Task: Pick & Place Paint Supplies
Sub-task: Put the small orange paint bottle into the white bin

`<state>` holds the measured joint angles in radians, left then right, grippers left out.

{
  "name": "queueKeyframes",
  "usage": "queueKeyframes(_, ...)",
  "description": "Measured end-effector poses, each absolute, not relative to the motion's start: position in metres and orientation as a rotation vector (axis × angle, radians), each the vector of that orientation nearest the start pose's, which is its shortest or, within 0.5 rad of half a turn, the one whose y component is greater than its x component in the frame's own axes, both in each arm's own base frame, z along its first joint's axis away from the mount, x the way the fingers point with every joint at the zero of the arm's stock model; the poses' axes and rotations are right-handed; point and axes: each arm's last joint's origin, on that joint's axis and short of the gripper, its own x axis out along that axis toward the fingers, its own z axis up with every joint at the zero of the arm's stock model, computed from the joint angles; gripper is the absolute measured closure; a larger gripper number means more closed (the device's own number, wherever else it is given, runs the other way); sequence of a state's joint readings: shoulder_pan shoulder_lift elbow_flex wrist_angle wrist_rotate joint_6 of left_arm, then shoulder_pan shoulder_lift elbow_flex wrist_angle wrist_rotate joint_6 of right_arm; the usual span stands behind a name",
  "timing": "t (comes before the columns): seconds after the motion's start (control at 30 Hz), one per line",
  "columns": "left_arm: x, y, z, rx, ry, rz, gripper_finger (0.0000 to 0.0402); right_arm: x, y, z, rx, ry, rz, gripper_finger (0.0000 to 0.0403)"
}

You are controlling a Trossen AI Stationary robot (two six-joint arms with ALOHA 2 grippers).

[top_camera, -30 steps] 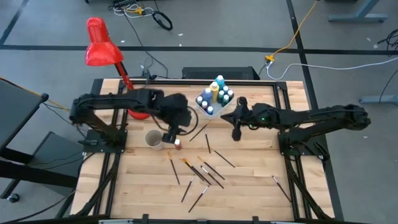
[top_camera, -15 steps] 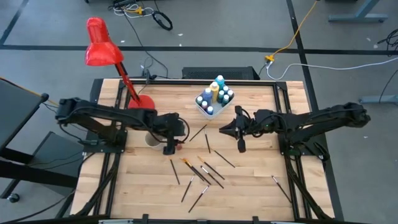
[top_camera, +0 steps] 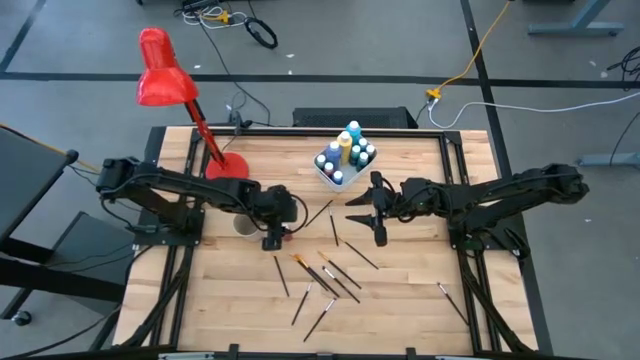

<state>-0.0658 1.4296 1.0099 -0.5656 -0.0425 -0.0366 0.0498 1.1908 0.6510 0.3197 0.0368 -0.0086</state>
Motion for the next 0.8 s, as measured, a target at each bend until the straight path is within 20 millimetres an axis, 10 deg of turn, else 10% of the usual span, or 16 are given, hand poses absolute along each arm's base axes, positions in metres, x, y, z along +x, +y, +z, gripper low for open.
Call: queueKeyframes(0.8, 0.2782, -0.0142, 0.2332, -0.002, 1.076, 0.059, 0.0222, 0.2569, 0.0118, 0.2522, -0.021, 0.228, 0.015, 0.0222)
